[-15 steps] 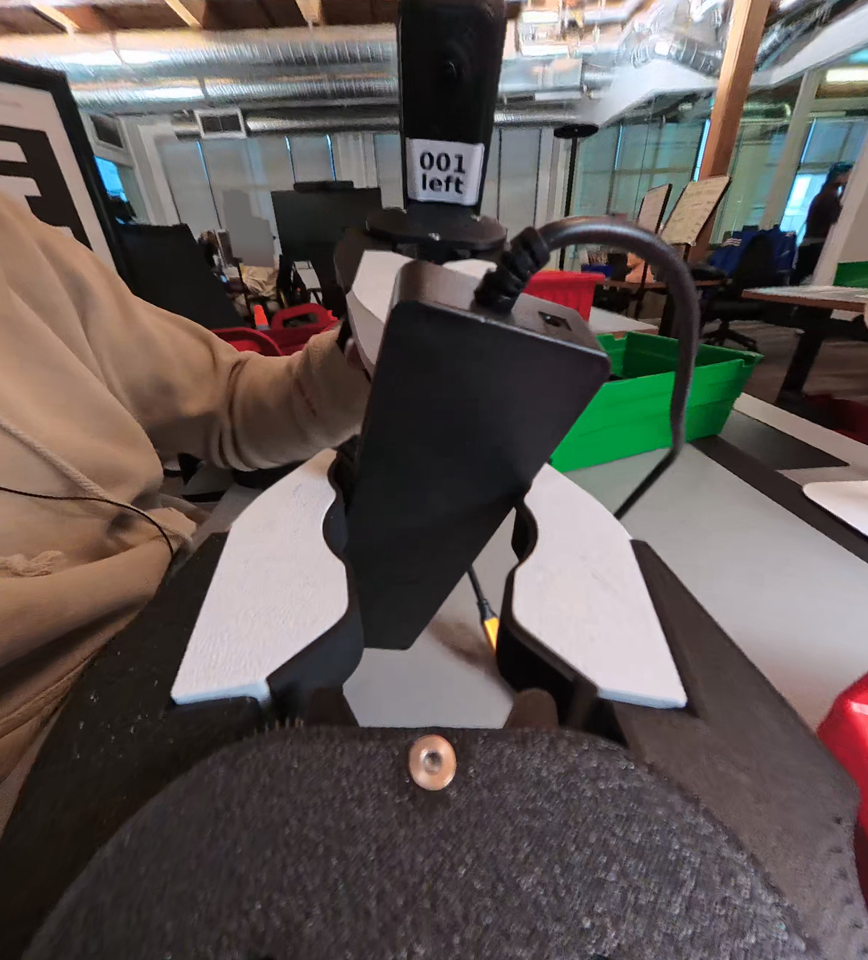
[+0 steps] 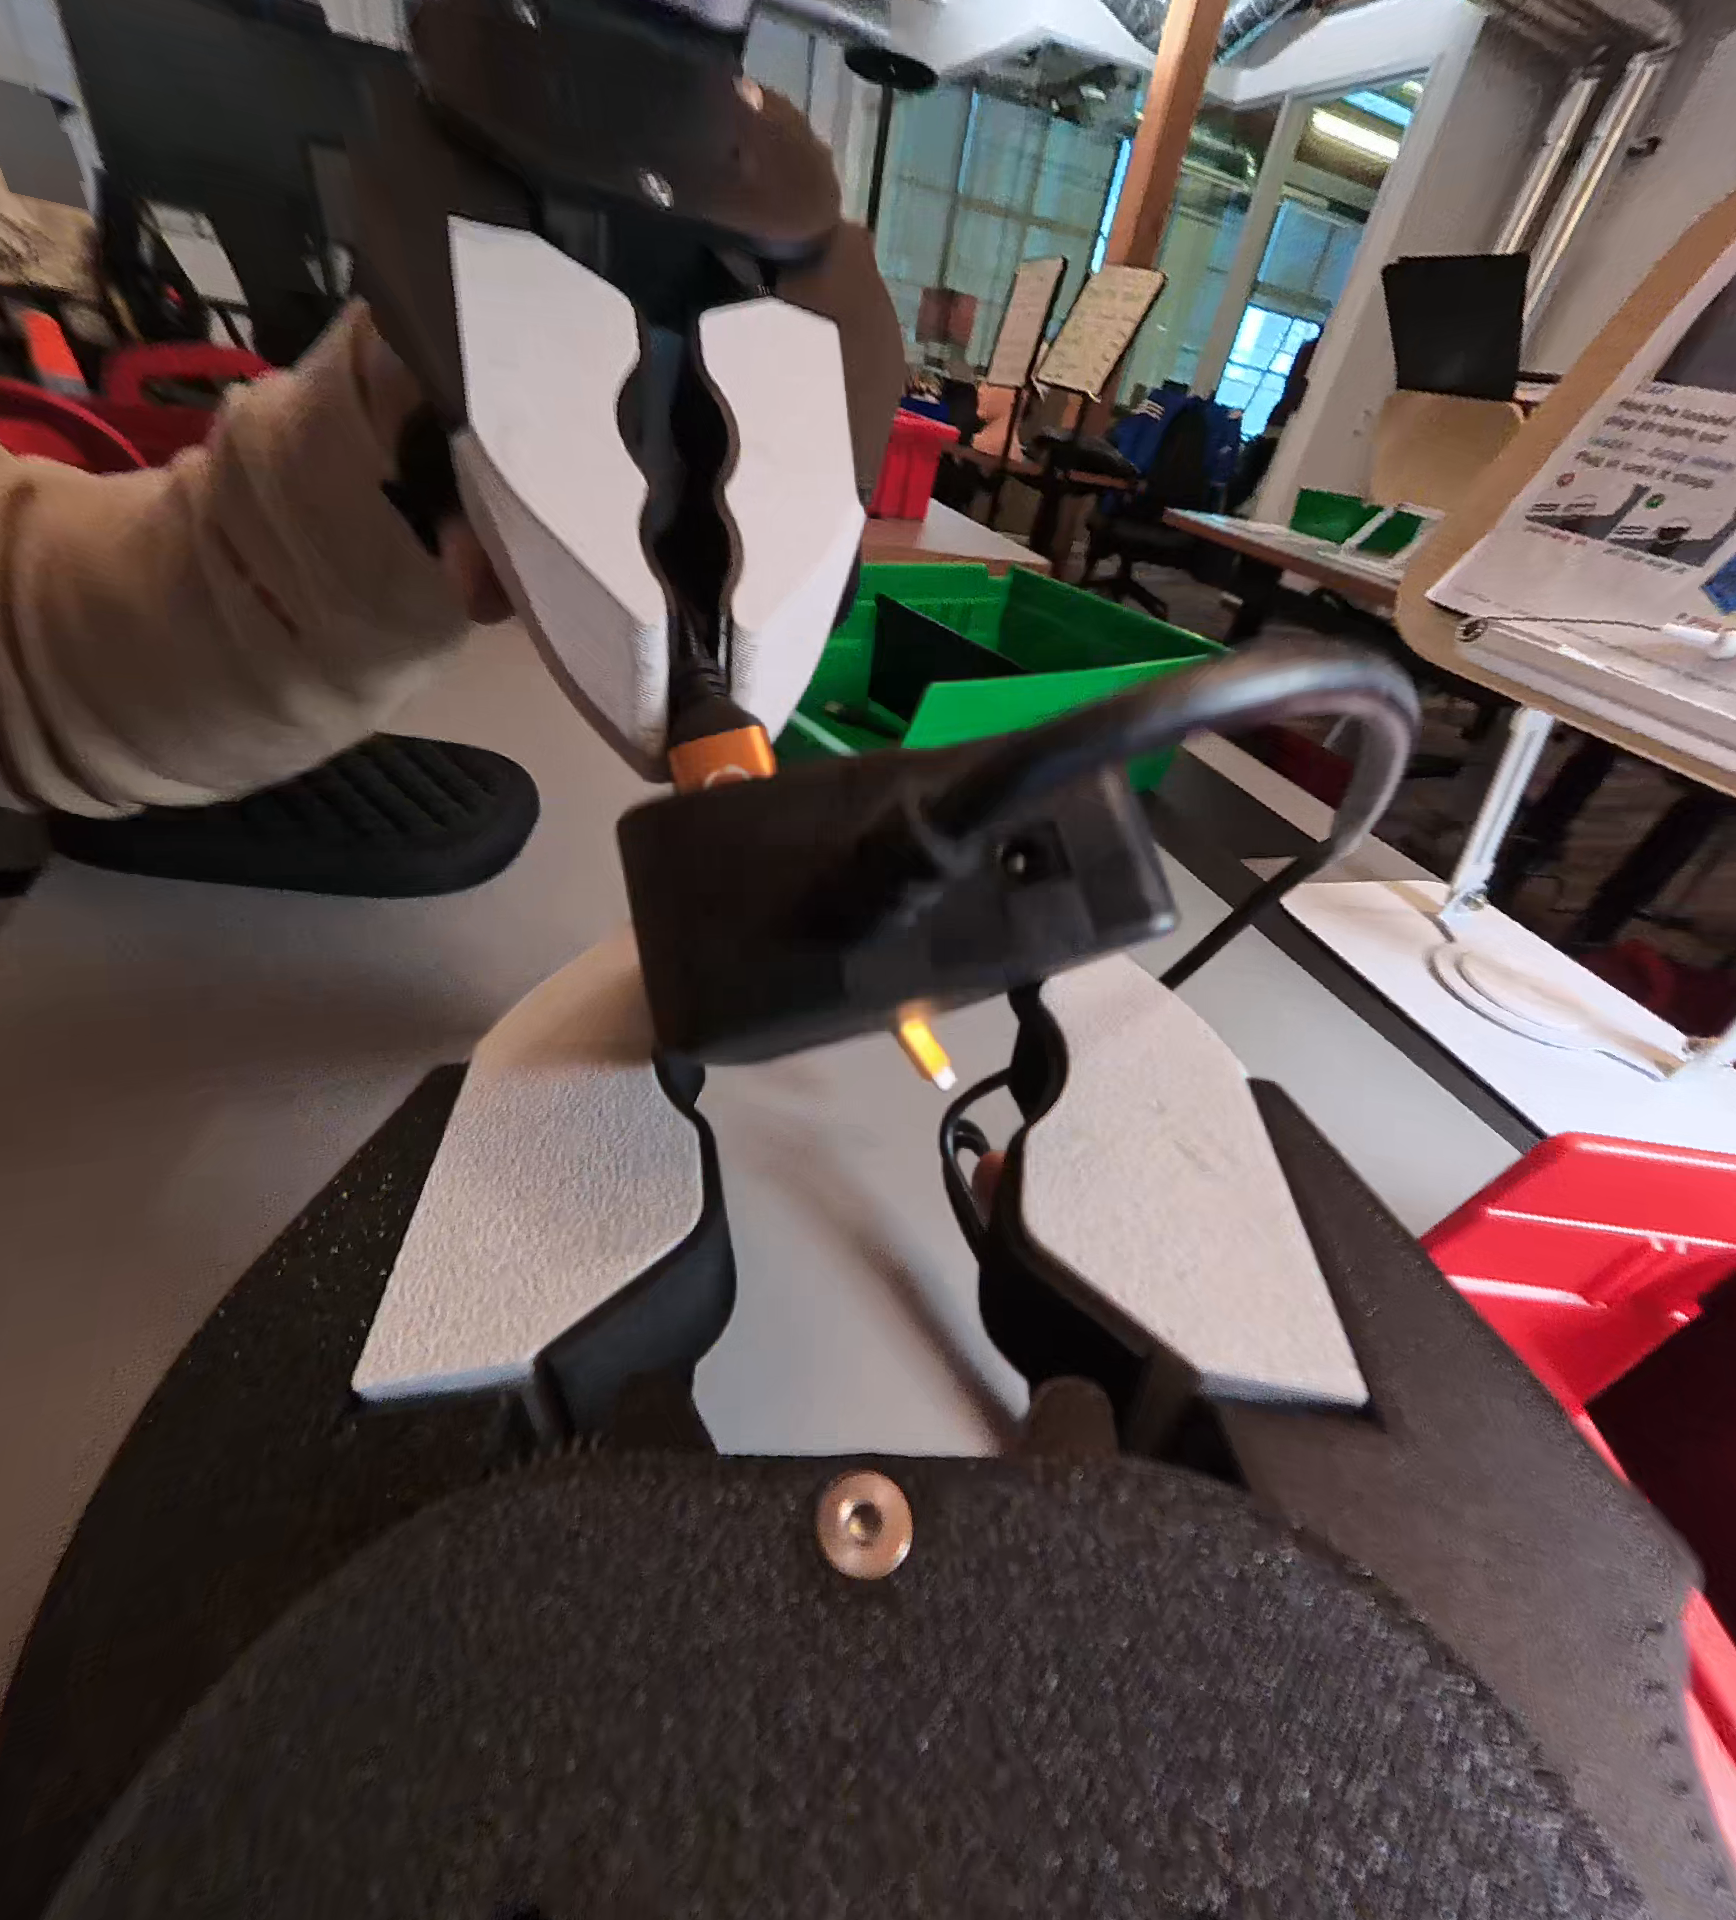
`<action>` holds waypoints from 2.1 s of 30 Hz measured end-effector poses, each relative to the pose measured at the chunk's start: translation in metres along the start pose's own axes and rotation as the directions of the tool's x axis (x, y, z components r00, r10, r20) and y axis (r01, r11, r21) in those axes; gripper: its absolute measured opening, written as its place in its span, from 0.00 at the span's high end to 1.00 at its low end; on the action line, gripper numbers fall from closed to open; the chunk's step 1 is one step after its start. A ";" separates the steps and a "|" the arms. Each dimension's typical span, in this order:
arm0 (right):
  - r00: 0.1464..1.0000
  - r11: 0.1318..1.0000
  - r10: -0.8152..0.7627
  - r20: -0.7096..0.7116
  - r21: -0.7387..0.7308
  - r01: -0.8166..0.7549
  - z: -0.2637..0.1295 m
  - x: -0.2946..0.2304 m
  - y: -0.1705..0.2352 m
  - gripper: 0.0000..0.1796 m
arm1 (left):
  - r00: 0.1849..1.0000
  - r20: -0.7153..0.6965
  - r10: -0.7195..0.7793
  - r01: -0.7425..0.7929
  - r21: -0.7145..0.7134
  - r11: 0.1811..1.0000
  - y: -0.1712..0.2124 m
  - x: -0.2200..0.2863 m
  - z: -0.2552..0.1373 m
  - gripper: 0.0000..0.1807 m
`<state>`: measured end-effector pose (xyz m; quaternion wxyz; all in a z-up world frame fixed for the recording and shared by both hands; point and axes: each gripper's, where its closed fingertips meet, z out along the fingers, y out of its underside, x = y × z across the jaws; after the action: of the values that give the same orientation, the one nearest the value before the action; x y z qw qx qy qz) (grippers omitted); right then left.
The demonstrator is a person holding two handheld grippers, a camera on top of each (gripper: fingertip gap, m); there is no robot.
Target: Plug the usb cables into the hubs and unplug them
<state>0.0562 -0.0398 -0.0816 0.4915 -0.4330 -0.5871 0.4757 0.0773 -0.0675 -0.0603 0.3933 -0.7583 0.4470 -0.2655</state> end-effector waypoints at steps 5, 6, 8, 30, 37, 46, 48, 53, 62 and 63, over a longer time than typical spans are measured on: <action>1.000 1.000 0.005 -0.020 -0.012 -0.005 0.004 -0.001 0.004 0.68 | 0.995 0.083 0.057 -0.050 -0.085 0.995 0.007 -0.003 0.002 0.97; 1.000 1.000 0.003 -0.014 -0.006 -0.003 0.004 -0.002 0.003 0.68 | 0.996 0.073 0.058 -0.052 -0.080 0.995 0.007 -0.002 0.002 0.97; 1.000 1.000 0.005 -0.016 -0.009 -0.005 0.004 -0.003 0.005 0.68 | 0.997 0.064 0.045 -0.040 -0.076 0.996 0.008 -0.002 0.003 0.97; 0.952 0.944 0.209 0.223 0.208 -0.256 -0.020 -0.006 -0.032 0.69 | 0.990 -0.129 -0.061 0.067 0.037 0.997 0.018 -0.003 0.013 0.68; 0.960 0.920 0.161 0.227 0.318 -0.230 -0.028 -0.008 -0.048 0.69 | 0.988 -0.149 -0.036 0.051 0.097 0.994 0.018 0.007 0.056 0.60; 0.977 0.964 0.143 0.159 0.201 -0.174 -0.018 -0.003 -0.033 0.69 | 0.998 -0.008 0.059 -0.058 0.108 0.992 0.020 -0.014 0.050 0.71; 0.977 0.982 0.137 0.163 0.105 -0.155 -0.011 -0.005 -0.014 0.66 | 0.998 -0.021 0.051 -0.049 0.118 0.992 0.018 -0.016 0.042 0.71; 0.972 0.986 0.135 0.192 0.072 -0.151 -0.005 -0.014 -0.006 0.70 | 0.997 -0.055 0.046 -0.043 0.045 0.998 0.031 -0.014 0.044 0.71; 0.969 0.962 0.184 0.164 0.169 -0.212 -0.017 0.001 -0.021 0.70 | 0.999 -0.047 0.009 0.001 0.217 0.976 -0.004 -0.020 -0.020 0.66; 0.965 0.955 0.203 0.164 0.186 -0.233 -0.019 0.005 -0.022 0.70 | 1.000 -0.026 -0.008 0.015 0.257 0.966 -0.011 -0.023 -0.040 0.65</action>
<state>0.0737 -0.0361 -0.0578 0.4344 -0.4075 -0.5174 0.6145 0.0410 -0.0581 -0.0303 0.4812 -0.7001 0.4093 -0.3329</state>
